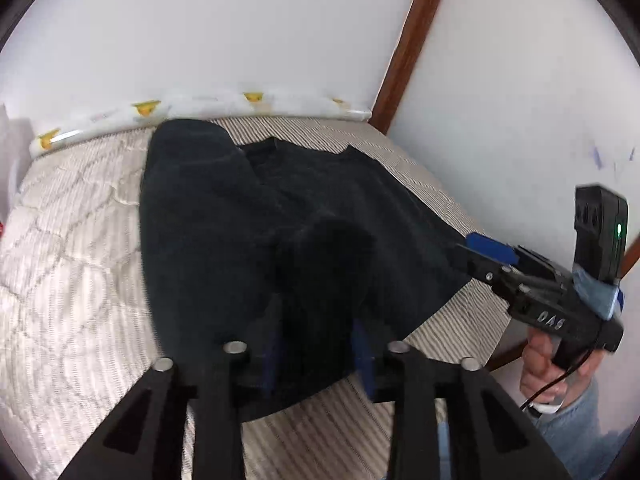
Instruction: Fold small clothes
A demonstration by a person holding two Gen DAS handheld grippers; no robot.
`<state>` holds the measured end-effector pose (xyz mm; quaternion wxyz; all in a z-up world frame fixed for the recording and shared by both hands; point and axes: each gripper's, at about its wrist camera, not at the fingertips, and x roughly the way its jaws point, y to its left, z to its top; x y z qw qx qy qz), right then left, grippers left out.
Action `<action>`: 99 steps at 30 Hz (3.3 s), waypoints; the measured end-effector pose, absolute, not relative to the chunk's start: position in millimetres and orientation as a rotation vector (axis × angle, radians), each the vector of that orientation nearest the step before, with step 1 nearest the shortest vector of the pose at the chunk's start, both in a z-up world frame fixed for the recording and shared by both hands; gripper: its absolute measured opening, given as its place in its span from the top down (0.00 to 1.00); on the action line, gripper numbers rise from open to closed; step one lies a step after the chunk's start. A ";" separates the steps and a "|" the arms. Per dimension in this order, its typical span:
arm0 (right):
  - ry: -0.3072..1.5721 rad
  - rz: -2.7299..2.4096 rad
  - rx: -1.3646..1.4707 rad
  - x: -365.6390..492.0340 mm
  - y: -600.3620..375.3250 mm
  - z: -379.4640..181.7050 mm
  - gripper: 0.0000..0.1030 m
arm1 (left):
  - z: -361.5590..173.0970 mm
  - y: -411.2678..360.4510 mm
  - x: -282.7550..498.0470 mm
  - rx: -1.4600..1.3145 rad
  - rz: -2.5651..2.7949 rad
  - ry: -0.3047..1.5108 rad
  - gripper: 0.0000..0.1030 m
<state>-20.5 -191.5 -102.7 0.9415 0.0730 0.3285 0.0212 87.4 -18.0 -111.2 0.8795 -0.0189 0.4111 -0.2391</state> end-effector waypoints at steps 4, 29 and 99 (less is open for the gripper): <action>0.660 0.168 0.193 -14.9 -167.5 -92.9 0.28 | -114.1 9.3 72.7 -0.049 -0.449 0.824 0.44; 0.833 0.221 0.302 111.2 -80.7 -153.9 0.56 | -186.2 43.9 75.8 -0.136 -0.414 0.912 0.38; 0.767 -0.087 0.330 156.7 -231.0 -154.4 0.84 | -159.3 18.8 169.0 -0.134 -0.182 0.822 0.83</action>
